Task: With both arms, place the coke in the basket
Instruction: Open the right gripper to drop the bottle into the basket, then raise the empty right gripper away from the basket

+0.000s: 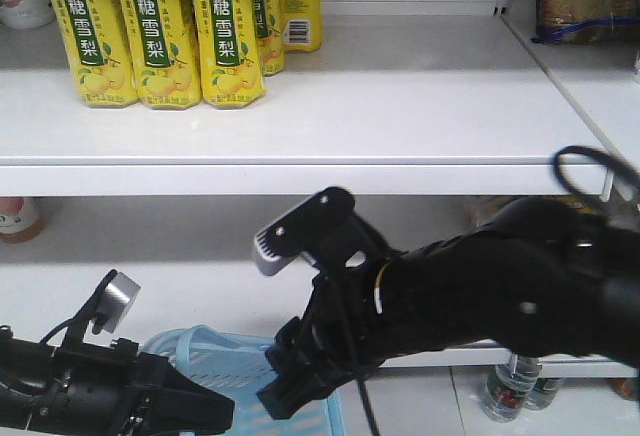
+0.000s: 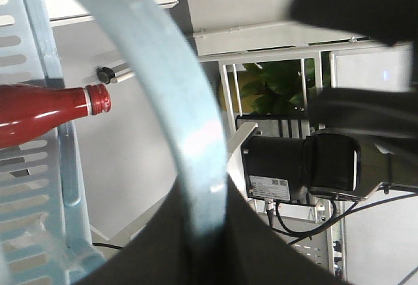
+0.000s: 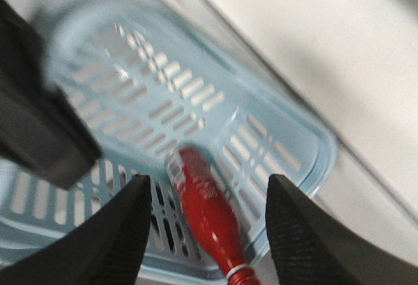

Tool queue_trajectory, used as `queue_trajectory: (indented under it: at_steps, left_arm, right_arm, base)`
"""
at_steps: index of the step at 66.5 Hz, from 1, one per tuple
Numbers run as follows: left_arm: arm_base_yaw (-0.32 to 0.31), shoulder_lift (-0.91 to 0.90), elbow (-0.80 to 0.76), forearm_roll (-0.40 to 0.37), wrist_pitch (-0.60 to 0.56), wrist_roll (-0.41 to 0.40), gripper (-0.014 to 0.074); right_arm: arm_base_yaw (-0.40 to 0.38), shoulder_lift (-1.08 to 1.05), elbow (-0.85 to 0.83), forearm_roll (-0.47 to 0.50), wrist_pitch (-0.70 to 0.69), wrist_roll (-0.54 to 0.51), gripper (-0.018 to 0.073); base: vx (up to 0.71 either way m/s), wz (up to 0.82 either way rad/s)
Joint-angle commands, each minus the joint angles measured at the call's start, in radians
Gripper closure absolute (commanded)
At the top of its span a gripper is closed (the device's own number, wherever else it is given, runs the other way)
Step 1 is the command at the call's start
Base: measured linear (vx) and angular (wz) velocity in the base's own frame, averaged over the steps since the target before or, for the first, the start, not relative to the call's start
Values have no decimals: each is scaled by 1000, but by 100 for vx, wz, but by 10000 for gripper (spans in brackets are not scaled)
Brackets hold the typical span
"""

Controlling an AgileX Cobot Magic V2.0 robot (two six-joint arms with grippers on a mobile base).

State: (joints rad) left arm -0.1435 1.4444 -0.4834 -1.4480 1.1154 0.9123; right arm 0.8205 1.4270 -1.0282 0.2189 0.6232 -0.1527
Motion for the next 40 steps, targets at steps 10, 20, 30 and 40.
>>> queue_trajectory:
  at_steps: [10, 20, 30, 40]
  left_arm:
    - [-4, -31, -24, -93, 101, 5, 603]
    - [-4, -31, -24, -93, 101, 5, 603]
    - [-4, -31, -24, -93, 101, 5, 603]
    - [-4, -31, -24, -93, 101, 5, 603]
  right_arm:
    - [-5, -262, -28, -195, -108, 34, 167]
    - [-51, -353, -28, -355, -114, 153, 167]
    - [-129, -423, -28, -468, -93, 247, 167]
    - [-192, -498, -22, -508, -79, 255, 167]
  base:
    - [0, 0]
    - [0, 0]
    - [0, 0]
    - [0, 0]
